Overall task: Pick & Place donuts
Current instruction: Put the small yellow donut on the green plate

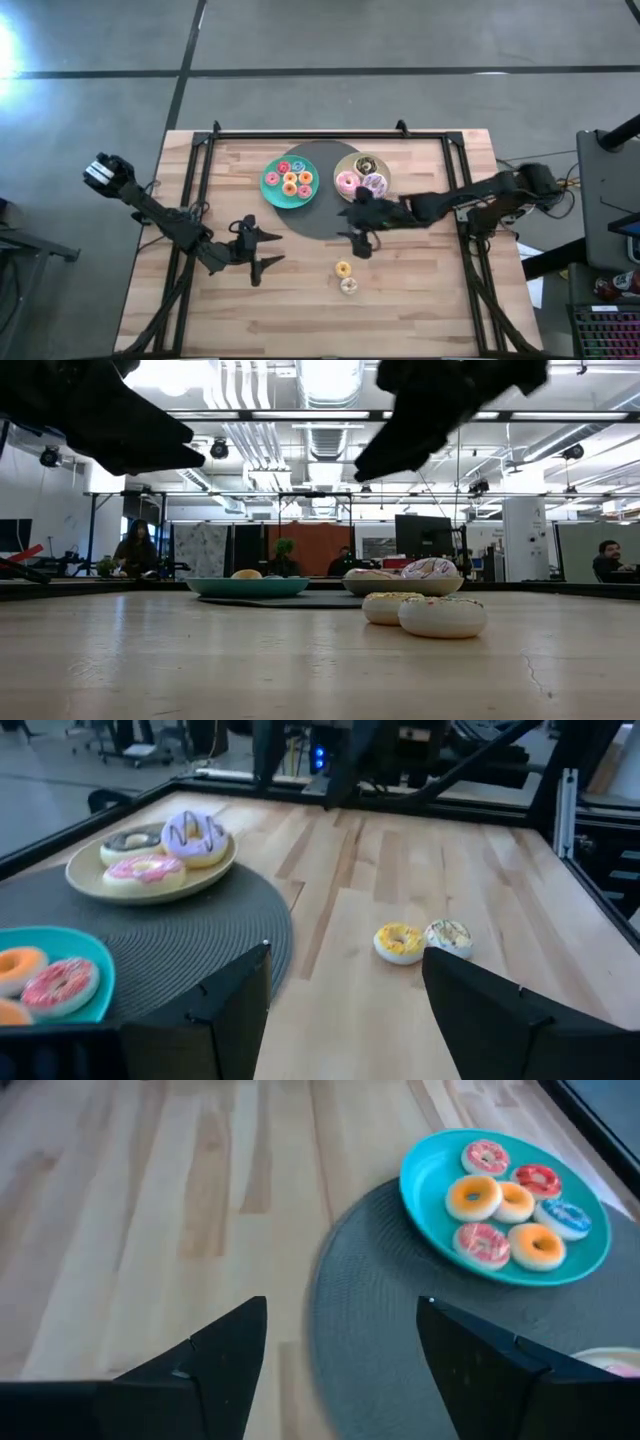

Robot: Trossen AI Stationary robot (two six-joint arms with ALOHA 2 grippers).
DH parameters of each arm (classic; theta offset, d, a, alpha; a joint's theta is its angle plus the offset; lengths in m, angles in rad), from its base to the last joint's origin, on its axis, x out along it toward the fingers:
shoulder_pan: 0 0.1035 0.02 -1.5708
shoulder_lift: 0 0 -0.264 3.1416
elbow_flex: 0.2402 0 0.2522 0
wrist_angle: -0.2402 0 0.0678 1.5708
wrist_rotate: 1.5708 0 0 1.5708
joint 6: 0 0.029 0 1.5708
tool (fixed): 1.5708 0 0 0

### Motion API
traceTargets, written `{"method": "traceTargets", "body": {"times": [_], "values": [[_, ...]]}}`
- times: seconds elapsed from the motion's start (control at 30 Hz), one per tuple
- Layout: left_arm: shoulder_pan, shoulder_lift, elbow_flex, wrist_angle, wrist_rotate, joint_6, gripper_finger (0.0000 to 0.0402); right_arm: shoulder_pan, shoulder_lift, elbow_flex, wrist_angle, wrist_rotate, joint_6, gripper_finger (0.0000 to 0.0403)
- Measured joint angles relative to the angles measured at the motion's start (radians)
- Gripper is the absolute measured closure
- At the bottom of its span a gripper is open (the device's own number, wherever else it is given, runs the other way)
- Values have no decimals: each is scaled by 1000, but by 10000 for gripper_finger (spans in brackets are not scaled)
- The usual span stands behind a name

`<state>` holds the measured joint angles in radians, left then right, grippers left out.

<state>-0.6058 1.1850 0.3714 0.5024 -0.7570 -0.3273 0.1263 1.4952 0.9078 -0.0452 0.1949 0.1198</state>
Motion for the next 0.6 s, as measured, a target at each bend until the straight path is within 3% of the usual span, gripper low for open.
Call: {"method": "traceTargets", "body": {"times": [0.27,0.6], "values": [[27,144,39,156,72,86,168,107,-78,-264,301,11,44,152],[139,361,200,181,270,179,168,216,-82,-346,373,72,111,156]]}}
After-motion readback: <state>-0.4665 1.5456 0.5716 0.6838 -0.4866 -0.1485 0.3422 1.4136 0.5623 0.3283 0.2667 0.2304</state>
